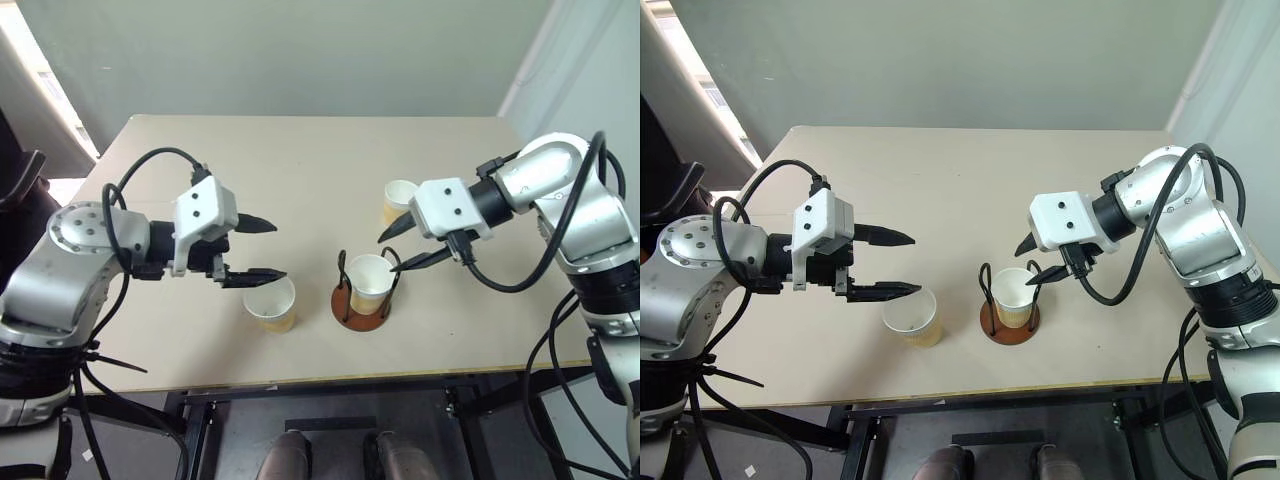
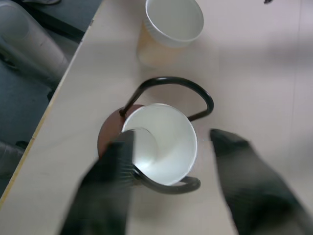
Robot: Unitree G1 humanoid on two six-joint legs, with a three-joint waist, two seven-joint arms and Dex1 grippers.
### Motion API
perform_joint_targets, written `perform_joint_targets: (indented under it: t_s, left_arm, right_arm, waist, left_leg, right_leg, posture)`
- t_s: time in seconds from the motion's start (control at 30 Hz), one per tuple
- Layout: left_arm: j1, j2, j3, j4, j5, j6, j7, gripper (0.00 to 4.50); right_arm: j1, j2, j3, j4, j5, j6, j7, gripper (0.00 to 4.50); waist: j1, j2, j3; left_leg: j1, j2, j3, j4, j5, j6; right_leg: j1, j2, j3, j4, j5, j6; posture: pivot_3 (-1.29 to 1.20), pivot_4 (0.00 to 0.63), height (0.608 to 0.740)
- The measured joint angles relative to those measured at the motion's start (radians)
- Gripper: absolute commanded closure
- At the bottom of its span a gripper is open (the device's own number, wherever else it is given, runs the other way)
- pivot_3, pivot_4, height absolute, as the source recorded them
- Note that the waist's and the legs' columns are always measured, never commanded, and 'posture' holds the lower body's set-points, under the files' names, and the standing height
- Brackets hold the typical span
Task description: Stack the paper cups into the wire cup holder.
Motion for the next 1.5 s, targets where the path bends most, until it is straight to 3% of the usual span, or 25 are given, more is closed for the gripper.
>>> perform_joint_targets:
  t_s: [0.07,0.2,0.33,0.4,0.73,0.83,1.2,1.5]
  left_arm:
    - [-0.005,0.000,-0.001,0.002,0.007,-0.002,0.016,0.44]
    - [-0.071,-0.058,-0.024,0.050,0.074,-0.037,0.090,0.44]
    - [-0.136,-0.123,-0.077,0.122,0.157,-0.068,0.174,0.44]
    - [-0.157,-0.163,-0.107,0.157,0.189,-0.077,0.201,0.44]
    - [-0.195,-0.255,-0.145,0.191,0.267,-0.084,0.300,0.44]
    - [-0.172,-0.254,-0.139,0.155,0.263,-0.065,0.301,0.44]
    - [-0.115,-0.220,-0.092,0.065,0.257,-0.005,0.315,0.44]
    - [-0.104,-0.198,-0.062,0.052,0.255,0.014,0.318,0.44]
  right_arm:
    - [-0.081,0.016,-0.012,0.120,-0.012,-0.038,-0.019,0.26]
    - [-0.248,0.099,-0.014,0.526,-0.143,-0.197,-0.171,0.26]
    - [-0.302,0.194,0.040,0.914,-0.295,-0.375,-0.319,0.26]
    - [-0.316,0.246,0.062,1.094,-0.360,-0.437,-0.405,0.26]
    - [-0.350,0.339,0.073,1.344,-0.506,-0.520,-0.618,0.26]
    - [-0.350,0.361,0.071,1.366,-0.523,-0.520,-0.635,0.82]
    - [-0.347,0.392,0.061,1.374,-0.534,-0.520,-0.641,4.48]
    - [-0.342,0.396,0.046,1.374,-0.534,-0.530,-0.648,4.48]
  waist:
    - [-0.001,0.000,0.000]
    - [0.001,0.000,0.000]
    - [0.002,0.000,0.000]
    - [0.002,0.001,0.000]
    - [0.003,0.001,0.001]
    - [0.002,0.001,0.001]
    - [0.002,0.001,0.001]
    - [0.002,0.001,0.001]
  left_leg:
    - [0.000,0.000,0.000,0.000,0.000,0.000]
    - [0.004,0.000,-0.001,-0.001,0.001,-0.001]
    - [0.004,0.000,-0.001,-0.004,0.002,-0.002]
    - [0.003,0.000,-0.001,-0.007,0.002,-0.003]
    - [-0.002,0.001,0.000,-0.012,-0.001,-0.011]
    - [-0.002,0.001,0.000,-0.011,-0.002,-0.011]
    - [-0.001,0.001,0.000,-0.010,0.000,-0.010]
    - [-0.001,0.001,0.000,-0.011,0.000,-0.011]
  right_leg:
    - [-0.001,0.000,0.000,0.000,0.000,-0.001]
    - [0.001,0.000,0.000,0.000,0.002,-0.004]
    - [0.001,0.000,0.000,0.000,0.003,-0.004]
    - [-0.002,0.000,0.000,0.000,0.008,0.003]
    - [-0.009,0.000,-0.001,-0.002,0.007,0.003]
    - [-0.008,0.000,-0.001,-0.002,0.007,0.003]
    - [-0.007,0.000,-0.001,0.000,0.007,0.003]
    - [-0.007,0.000,-0.002,0.000,0.007,0.003]
  posture:
    - [0.00,0.150,0.740]
    - [0.00,0.150,0.740]
    - [0.00,0.150,0.740]
    - [0.00,0.150,0.740]
    - [0.00,0.150,0.740]
    - [0.00,0.150,0.740]
    - [0.00,0.150,0.740]
    - [0.00,0.150,0.740]
